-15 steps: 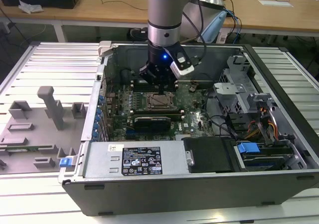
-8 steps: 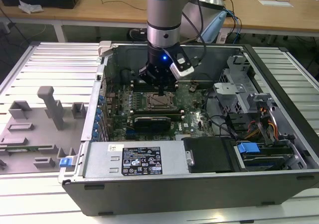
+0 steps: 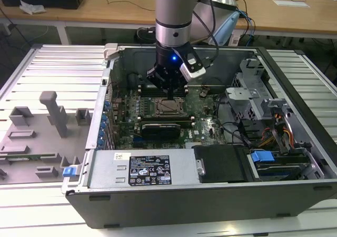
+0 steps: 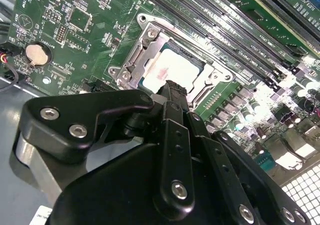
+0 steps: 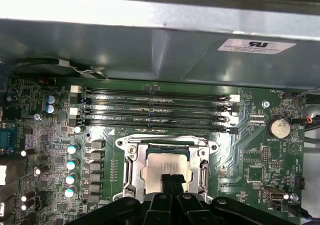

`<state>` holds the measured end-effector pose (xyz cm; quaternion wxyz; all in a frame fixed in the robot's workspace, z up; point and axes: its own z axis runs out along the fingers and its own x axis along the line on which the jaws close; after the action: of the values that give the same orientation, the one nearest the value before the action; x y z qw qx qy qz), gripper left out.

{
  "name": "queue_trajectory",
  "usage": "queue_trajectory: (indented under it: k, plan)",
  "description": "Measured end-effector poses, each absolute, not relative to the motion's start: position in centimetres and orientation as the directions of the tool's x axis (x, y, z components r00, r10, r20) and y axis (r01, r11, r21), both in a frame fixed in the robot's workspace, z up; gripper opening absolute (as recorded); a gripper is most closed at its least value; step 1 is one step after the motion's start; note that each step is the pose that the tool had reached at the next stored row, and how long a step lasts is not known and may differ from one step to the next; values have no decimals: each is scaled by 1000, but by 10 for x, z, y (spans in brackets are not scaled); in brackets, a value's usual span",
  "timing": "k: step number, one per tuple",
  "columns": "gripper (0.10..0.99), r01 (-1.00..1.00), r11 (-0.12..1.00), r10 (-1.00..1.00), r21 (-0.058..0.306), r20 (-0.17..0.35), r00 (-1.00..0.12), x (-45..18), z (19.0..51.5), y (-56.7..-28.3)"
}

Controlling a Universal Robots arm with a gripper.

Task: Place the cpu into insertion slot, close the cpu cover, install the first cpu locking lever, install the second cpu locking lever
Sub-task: 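Install the first cpu locking lever, then install the second cpu locking lever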

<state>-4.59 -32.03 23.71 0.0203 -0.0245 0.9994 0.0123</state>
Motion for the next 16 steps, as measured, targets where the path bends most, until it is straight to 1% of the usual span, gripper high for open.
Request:
queue_trajectory:
  k: [12, 16]
  plan:
    - [106, -49, 998, -48, 23, -41, -998, -46, 238, -320]
    - [106, -49, 999, -48, 23, -41, -998, -46, 249, -320]
